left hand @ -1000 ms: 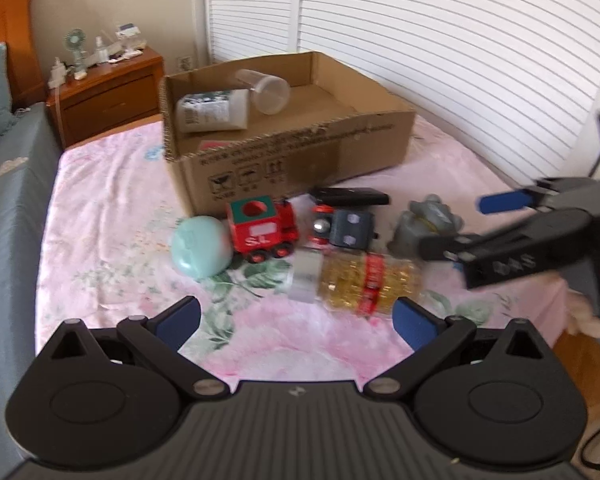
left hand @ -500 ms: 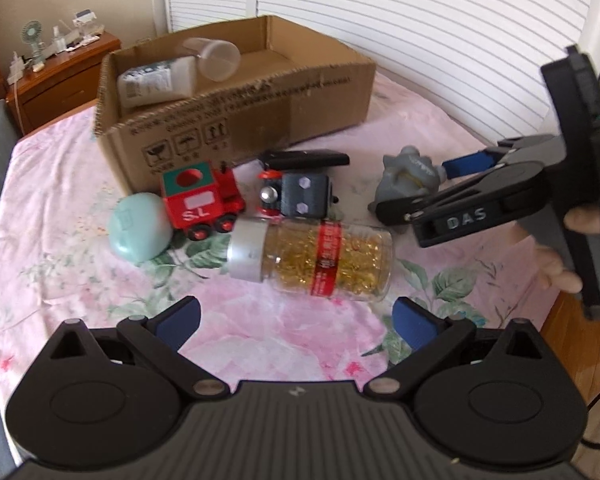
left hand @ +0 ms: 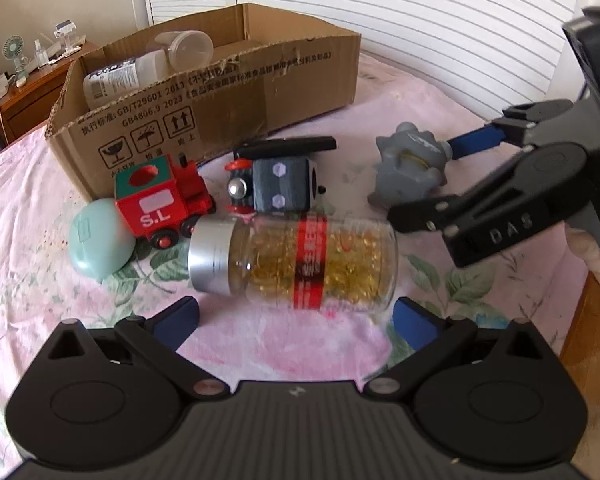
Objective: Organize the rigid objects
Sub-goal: 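Move the left tool to the gold capsule bottle while the right tool approaches the grey toy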
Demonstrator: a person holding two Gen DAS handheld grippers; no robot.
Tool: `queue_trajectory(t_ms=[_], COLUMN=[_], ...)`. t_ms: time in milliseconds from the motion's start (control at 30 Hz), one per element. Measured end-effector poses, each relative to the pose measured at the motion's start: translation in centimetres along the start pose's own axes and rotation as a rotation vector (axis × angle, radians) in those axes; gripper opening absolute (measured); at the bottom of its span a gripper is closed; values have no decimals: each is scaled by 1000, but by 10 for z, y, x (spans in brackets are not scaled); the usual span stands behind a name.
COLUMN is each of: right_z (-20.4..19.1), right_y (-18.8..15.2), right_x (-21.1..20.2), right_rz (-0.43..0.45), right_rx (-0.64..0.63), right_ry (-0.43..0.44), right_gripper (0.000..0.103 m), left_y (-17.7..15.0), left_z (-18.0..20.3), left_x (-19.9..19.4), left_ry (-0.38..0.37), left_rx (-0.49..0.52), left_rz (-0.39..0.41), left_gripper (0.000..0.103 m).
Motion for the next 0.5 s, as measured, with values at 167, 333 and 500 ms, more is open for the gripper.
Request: queue_trajectory(t_ms=[167,333,500], right_z=[0,0,0], right_y=[-1,-2,-2], right_x=[-1,-1,-2], right_rz=[13,27,46], right_rx=[-12,-20,-22], right_ry=[10,16,16], right_gripper=[103,103,103], left_y=[8,16,17], left_z=[1,0,-4], left_x=[2,2,-2], left_ry=[28,38,-7], left_rx=[24,42,-1], left_rz=[26,70,76], left_gripper=[102,98,93])
Point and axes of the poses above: each gripper's, at about its wrist camera, not at the fingertips, and x roughly the way its jaws point, z to its right, y to its top, the point moved 9 cm from there along x, roughly the way its jaws point, and after that the axes turned 1 degree about z, right-handed, at the moved point
